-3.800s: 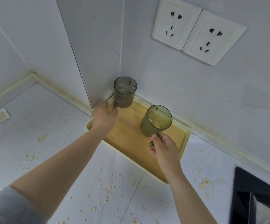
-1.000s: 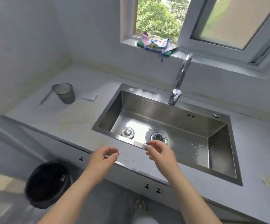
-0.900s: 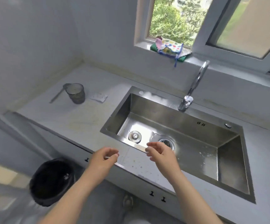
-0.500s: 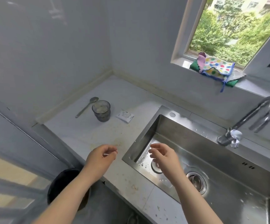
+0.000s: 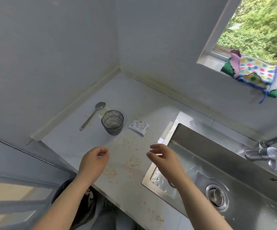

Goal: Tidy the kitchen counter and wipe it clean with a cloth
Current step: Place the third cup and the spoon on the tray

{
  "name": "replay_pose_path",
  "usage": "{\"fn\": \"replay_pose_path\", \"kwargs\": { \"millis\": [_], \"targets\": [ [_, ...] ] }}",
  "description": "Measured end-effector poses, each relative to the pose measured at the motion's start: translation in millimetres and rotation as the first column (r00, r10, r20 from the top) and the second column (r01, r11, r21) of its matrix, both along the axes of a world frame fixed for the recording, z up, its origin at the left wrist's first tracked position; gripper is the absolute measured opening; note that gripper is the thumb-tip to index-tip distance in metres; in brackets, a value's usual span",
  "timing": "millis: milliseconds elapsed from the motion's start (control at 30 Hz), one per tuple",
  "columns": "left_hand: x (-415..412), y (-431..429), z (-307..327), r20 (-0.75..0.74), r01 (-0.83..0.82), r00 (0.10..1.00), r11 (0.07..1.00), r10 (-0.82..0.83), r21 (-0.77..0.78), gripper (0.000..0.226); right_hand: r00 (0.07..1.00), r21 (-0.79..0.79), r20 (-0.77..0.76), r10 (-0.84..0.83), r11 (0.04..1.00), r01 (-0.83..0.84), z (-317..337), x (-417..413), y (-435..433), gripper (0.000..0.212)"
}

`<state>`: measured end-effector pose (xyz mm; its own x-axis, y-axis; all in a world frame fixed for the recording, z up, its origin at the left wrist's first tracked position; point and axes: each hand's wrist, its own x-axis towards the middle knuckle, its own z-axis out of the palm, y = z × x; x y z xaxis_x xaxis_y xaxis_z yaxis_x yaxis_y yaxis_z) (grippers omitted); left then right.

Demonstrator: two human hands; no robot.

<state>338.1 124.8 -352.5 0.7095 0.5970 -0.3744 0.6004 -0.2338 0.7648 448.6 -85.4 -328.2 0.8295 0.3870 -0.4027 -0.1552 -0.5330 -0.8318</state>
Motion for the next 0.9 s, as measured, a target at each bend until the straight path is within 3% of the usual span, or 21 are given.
{"fn": "replay_pose_path", "kwargs": {
  "millis": [133,300,467,733,900],
  "targets": [
    [15,59,-12,-0.068,0.027,0.997,0.997,-0.022,0.075,0.024,1.0,-0.047,0.007,0.015,0.999,-0.015,10,9,62,0.042],
    [34,126,-30,-0.086,0.056,0.995,0.987,-0.043,0.153,0.027,0.981,-0.222,0.144,0.128,0.971,-0.094,2,20,138,0.085],
    [60,164,-51,-0.155,0.13,0.984,0.949,-0.087,0.289,0.023,0.956,-0.356,0.182,0.231,0.922,-0.155,-6,29,182,0.106],
    [89,178,-73,-0.293,0.319,0.934,0.843,-0.204,0.432,0.022,0.945,-0.475,0.212,0.25,0.871,-0.124,-24,44,213,0.111],
    [97,186,-77,-0.336,0.329,0.922,0.847,-0.192,0.418,0.021,0.948,-0.482,0.231,0.217,0.872,-0.082,-23,46,214,0.1]
  ]
}}
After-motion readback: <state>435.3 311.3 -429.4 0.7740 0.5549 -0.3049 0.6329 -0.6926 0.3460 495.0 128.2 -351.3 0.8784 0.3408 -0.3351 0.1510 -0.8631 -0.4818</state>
